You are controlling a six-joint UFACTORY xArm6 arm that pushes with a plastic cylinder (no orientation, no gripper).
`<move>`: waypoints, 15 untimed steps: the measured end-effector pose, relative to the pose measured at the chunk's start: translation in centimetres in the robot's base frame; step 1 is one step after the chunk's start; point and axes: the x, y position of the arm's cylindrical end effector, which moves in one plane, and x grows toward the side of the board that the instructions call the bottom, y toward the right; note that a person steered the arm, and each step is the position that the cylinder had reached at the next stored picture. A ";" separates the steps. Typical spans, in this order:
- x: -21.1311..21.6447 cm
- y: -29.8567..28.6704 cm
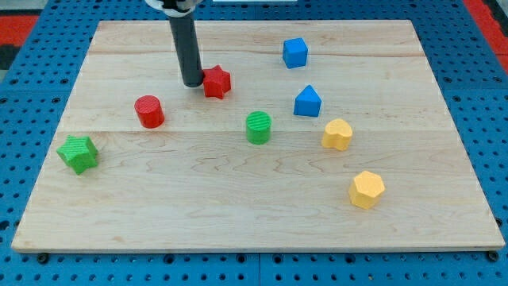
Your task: Push red blocks slightly up and right respectively
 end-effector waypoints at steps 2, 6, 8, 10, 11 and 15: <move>2.3 0.0; 0.6 3.3; 8.2 -8.4; 11.9 -11.8; 11.9 -16.4; 7.8 -8.6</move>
